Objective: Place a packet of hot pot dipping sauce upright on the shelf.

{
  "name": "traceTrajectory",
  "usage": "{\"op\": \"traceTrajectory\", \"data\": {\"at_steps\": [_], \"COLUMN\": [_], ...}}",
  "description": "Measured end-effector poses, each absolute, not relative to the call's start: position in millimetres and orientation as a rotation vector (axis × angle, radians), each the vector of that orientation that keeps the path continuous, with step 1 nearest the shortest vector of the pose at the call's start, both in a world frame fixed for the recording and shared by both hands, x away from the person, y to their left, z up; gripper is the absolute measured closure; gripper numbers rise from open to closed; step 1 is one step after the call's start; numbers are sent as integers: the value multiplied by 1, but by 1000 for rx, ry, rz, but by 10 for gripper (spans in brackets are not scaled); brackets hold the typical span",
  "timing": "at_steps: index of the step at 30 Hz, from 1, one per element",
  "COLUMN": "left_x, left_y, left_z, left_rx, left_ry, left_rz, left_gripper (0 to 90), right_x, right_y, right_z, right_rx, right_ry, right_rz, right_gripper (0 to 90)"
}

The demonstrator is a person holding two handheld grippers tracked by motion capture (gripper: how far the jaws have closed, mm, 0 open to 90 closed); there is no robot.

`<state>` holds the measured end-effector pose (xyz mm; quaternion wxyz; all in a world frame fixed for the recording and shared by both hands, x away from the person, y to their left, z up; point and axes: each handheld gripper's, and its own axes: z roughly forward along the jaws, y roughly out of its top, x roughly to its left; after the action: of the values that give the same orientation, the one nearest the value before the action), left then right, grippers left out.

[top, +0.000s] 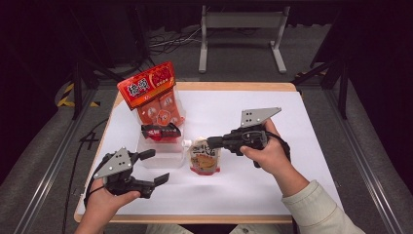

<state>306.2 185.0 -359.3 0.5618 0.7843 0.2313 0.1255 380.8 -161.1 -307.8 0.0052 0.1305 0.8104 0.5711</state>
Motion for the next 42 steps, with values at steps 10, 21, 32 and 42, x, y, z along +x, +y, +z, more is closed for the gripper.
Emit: {"op": "traceTrajectory", "data": {"at_steps": [10,21,32,42], "left_x": [325,338,345,352], "left_y": [151,144,145,145], "left_z": [-351,-353,-354,-348], "left_rx": [1809,1742,1760,1792], "left_ry": [434,415,390,331], "left_rz": [225,123,67,103], "left_gripper": [264,509,838,877], "right_x": [378,376,377,373], "right_y": [-147,-136,-133,-143], "right_z": [-307,-308,-311,-306], "right_rx": [341,278,267,307], "right_ry": [2552,2530,2516,2447], "right_rz": [1805,1879,1896,1887], "right_gripper": [900,900,893,785]}}
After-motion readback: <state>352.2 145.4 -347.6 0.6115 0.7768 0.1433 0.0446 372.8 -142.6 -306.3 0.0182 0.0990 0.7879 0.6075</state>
